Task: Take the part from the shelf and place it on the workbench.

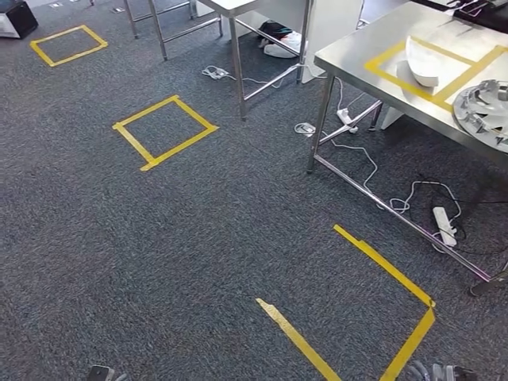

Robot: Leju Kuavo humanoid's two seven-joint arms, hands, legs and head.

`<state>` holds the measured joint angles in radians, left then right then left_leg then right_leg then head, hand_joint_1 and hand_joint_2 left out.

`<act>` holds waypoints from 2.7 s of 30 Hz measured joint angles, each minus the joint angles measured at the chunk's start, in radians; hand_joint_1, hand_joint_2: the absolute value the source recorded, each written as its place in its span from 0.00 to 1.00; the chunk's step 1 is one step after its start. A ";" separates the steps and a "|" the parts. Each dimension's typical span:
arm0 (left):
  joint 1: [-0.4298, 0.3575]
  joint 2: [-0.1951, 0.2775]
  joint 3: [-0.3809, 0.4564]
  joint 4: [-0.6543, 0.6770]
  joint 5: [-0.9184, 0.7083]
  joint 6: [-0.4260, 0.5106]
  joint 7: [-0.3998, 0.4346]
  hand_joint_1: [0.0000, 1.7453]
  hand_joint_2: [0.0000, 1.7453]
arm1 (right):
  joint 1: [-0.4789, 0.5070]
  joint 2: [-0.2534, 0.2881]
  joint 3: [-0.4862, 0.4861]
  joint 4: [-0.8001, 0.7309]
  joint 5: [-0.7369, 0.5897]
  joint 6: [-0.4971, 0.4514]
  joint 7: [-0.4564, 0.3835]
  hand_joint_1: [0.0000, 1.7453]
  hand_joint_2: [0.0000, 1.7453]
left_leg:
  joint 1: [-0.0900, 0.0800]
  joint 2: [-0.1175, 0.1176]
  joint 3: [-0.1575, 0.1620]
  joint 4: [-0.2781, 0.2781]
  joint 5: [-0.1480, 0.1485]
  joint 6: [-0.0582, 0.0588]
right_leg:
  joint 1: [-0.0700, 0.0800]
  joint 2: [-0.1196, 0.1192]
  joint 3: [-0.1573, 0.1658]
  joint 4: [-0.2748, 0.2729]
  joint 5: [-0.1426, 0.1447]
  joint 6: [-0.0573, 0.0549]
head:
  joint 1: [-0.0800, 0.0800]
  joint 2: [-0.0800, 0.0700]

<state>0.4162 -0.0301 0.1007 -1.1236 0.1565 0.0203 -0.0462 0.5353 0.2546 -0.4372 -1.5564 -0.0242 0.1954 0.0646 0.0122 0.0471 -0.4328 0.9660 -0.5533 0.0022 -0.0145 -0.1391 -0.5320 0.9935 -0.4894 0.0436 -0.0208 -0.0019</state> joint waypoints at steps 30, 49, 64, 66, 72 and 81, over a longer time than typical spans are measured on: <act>0.008 0.103 -0.193 -0.032 0.055 0.084 -0.016 0.00 0.00 | 0.025 -0.088 0.107 0.032 -0.070 -0.076 -0.021 0.00 0.00 | -0.011 -0.010 -0.087 0.029 0.058 0.000 | 0.004 0.008 0.106 -0.043 -0.068 -0.007 | 0.000 0.000; 0.006 0.130 -0.250 -0.047 0.090 0.133 -0.015 0.00 0.00 | 0.028 -0.113 0.139 0.047 -0.092 -0.112 -0.032 0.00 0.00 | -0.020 -0.102 -0.166 0.150 0.001 -0.008 | -0.002 0.152 0.036 -0.026 -0.023 -0.040 | 0.010 0.000; 0.006 0.169 -0.317 -0.064 0.130 0.189 -0.014 0.00 0.00 | 0.031 -0.140 0.185 0.050 -0.127 -0.151 -0.029 0.00 0.00 | -0.006 -0.031 -0.083 0.022 0.059 0.021 | -0.004 0.089 0.016 0.072 -0.110 0.007 | 0.021 0.000; 0.002 0.172 -0.323 -0.066 0.131 0.192 -0.014 0.00 0.00 | 0.034 -0.144 0.189 0.050 -0.129 -0.154 -0.029 0.00 0.00 | -0.010 -0.055 -0.085 0.023 0.058 0.028 | -0.003 0.130 -0.061 0.218 -0.167 0.005 | 0.023 0.000; 0.001 0.179 -0.343 -0.066 0.135 0.200 -0.015 0.00 0.00 | 0.038 -0.156 0.195 0.052 -0.137 -0.163 -0.029 0.00 0.00 | -0.017 -0.138 -0.067 0.025 0.045 0.026 | -0.004 0.191 -0.031 0.071 -0.032 -0.012 | 0.022 0.000; -0.004 0.192 -0.353 -0.070 0.136 0.201 -0.016 0.00 0.00 | 0.043 -0.158 0.205 0.053 -0.138 -0.164 -0.030 0.00 0.00 | -0.013 -0.070 -0.173 0.225 -0.054 -0.015 | 0.001 0.132 0.043 -0.020 -0.045 -0.047 | 0.014 0.000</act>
<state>0.4123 0.1617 -0.2526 -1.1933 0.2927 0.2217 -0.0622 0.5784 0.0961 -0.2327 -1.5035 -0.1621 0.0310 0.0343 -0.0010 -0.0229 -0.6057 1.1914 -0.6069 -0.0127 -0.0139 -0.0072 -0.4887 0.9740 -0.5347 -0.0030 -0.0072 -0.0015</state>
